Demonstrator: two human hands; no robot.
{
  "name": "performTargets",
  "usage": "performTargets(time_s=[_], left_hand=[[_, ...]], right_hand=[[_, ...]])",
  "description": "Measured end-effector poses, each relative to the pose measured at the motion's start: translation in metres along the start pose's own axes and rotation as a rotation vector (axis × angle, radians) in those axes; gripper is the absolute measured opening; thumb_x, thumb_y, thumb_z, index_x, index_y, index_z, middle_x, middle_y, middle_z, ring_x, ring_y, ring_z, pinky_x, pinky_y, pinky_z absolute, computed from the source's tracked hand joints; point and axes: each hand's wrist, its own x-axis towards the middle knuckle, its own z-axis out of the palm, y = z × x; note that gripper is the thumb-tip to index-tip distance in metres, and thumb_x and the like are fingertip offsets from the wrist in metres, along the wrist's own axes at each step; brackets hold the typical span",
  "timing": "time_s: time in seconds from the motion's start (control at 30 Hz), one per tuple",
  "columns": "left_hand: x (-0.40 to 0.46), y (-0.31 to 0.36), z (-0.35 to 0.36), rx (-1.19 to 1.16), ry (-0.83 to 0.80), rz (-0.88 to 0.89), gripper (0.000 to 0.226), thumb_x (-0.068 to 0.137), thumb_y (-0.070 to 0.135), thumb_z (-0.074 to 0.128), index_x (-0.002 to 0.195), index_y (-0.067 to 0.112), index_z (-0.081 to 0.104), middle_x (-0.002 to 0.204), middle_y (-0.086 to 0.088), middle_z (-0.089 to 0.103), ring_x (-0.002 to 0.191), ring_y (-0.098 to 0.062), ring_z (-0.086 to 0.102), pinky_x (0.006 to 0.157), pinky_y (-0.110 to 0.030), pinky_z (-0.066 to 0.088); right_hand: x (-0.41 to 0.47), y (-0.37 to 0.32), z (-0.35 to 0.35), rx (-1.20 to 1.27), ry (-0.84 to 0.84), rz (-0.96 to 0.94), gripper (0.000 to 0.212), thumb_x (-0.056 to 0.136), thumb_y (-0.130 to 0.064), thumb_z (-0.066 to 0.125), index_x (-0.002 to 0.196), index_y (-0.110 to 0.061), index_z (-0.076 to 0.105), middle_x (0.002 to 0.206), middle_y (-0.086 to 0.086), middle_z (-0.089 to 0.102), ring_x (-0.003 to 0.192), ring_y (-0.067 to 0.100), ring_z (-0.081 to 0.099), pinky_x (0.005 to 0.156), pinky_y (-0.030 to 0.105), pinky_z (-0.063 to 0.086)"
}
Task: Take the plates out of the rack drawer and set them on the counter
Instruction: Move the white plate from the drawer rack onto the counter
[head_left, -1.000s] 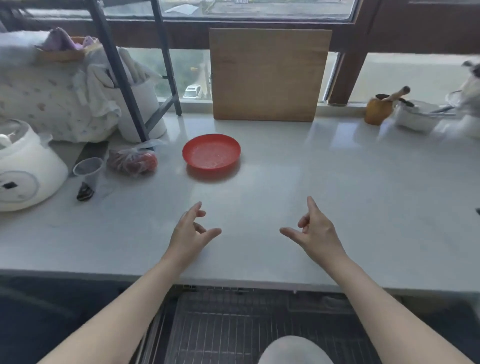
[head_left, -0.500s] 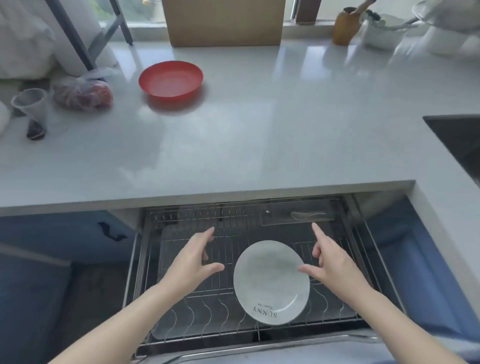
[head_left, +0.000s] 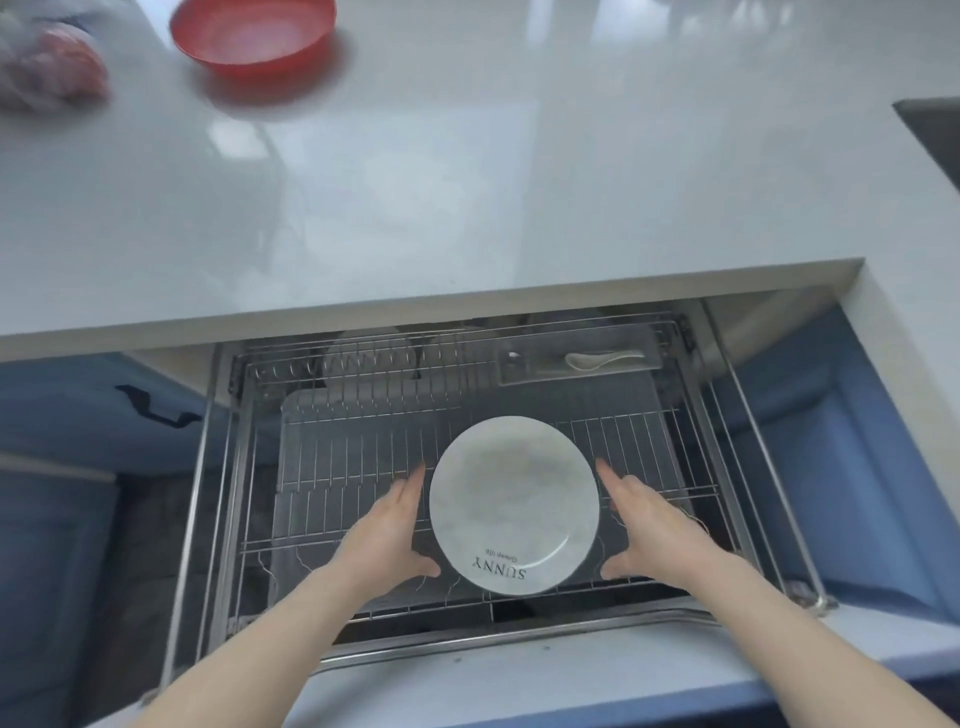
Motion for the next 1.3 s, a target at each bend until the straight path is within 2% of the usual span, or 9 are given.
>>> performTargets(time_s=[0.13, 0.23, 0.3, 0.4, 0.57, 0.73, 0.9, 1.03, 1.3], left_hand=[[0.006, 0.005, 0.009, -0.078, 0.025, 0.062, 0.125, 0.055, 0.041, 0.091, 0.150, 0.032, 0.010, 0.153, 0.002, 0.035, 0.135, -0.021, 0.044, 0.104, -0.039, 0.044], [0.006, 0.011, 0.012, -0.231, 0.025, 0.108, 0.123, 0.048, 0.043, 0.090, 0.143, 0.046, 0.013, 0.141, 0.015, 0.046, 0.119, -0.013, 0.054, 0.095, -0.034, 0.050], [0.004, 0.012, 0.012, -0.303, 0.010, 0.100, 0.121, 0.044, 0.044, 0.087, 0.135, 0.056, 0.008, 0.126, 0.027, 0.047, 0.106, -0.007, 0.055, 0.084, -0.027, 0.051], [0.004, 0.012, 0.012, -0.353, -0.016, 0.085, 0.120, 0.046, 0.042, 0.087, 0.134, 0.058, 0.007, 0.117, 0.033, 0.047, 0.104, -0.008, 0.059, 0.079, -0.025, 0.052], [0.005, 0.009, 0.009, -0.353, -0.063, 0.074, 0.124, 0.047, 0.039, 0.088, 0.139, 0.053, 0.006, 0.120, 0.026, 0.052, 0.106, -0.010, 0.059, 0.083, -0.028, 0.055], [0.001, 0.005, 0.001, -0.372, -0.085, 0.086, 0.120, 0.044, 0.035, 0.089, 0.135, 0.058, 0.013, 0.122, 0.032, 0.050, 0.109, -0.008, 0.059, 0.083, -0.030, 0.058], [-0.010, 0.006, -0.021, -0.399, -0.096, 0.120, 0.125, 0.044, 0.042, 0.089, 0.139, 0.058, 0.010, 0.132, 0.035, 0.045, 0.116, -0.002, 0.054, 0.096, -0.030, 0.051], [-0.030, 0.008, -0.050, -0.404, -0.076, 0.179, 0.125, 0.049, 0.037, 0.091, 0.137, 0.063, 0.007, 0.124, 0.043, 0.045, 0.106, 0.012, 0.055, 0.084, -0.019, 0.053], [-0.091, 0.022, -0.122, -0.447, 0.009, 0.302, 0.126, 0.052, 0.050, 0.092, 0.142, 0.062, 0.004, 0.136, 0.044, 0.035, 0.120, 0.021, 0.042, 0.086, -0.005, 0.044]], right_hand=[[0.008, -0.001, 0.009, 0.078, 0.047, -0.033, 0.138, 0.058, -0.041, 0.093, 0.155, -0.040, -0.004, 0.143, 0.000, 0.047, 0.128, 0.019, 0.051, 0.097, 0.042, 0.054], [0.012, -0.006, 0.012, 0.144, 0.073, -0.068, 0.135, 0.052, -0.043, 0.093, 0.152, -0.043, 0.003, 0.144, -0.007, 0.050, 0.122, 0.021, 0.058, 0.093, 0.049, 0.056], [0.014, -0.007, 0.014, 0.196, 0.065, -0.088, 0.129, 0.049, -0.039, 0.092, 0.147, -0.047, 0.009, 0.132, -0.014, 0.058, 0.105, 0.017, 0.066, 0.082, 0.049, 0.060], [0.017, -0.004, 0.015, 0.239, 0.036, -0.090, 0.122, 0.049, -0.033, 0.093, 0.141, -0.047, 0.015, 0.110, -0.017, 0.064, 0.086, 0.013, 0.068, 0.072, 0.042, 0.062], [0.018, -0.003, 0.014, 0.309, 0.007, -0.103, 0.120, 0.046, -0.036, 0.092, 0.138, -0.053, 0.017, 0.110, -0.021, 0.063, 0.092, 0.014, 0.069, 0.076, 0.040, 0.062], [0.013, -0.003, 0.014, 0.378, -0.007, -0.120, 0.117, 0.046, -0.034, 0.093, 0.135, -0.058, 0.022, 0.108, -0.024, 0.063, 0.089, 0.011, 0.071, 0.074, 0.038, 0.063], [0.001, -0.013, 0.000, 0.413, 0.022, -0.158, 0.123, 0.046, -0.034, 0.094, 0.140, -0.060, 0.020, 0.113, -0.028, 0.062, 0.092, 0.002, 0.068, 0.077, 0.030, 0.062], [-0.019, -0.032, -0.021, 0.434, 0.045, -0.215, 0.125, 0.049, -0.034, 0.095, 0.145, -0.057, 0.019, 0.116, -0.024, 0.063, 0.097, 0.003, 0.067, 0.074, 0.024, 0.061], [-0.078, -0.082, -0.073, 0.412, 0.133, -0.277, 0.134, 0.047, -0.045, 0.096, 0.148, -0.059, 0.009, 0.123, -0.027, 0.059, 0.103, -0.002, 0.063, 0.082, 0.025, 0.058]])
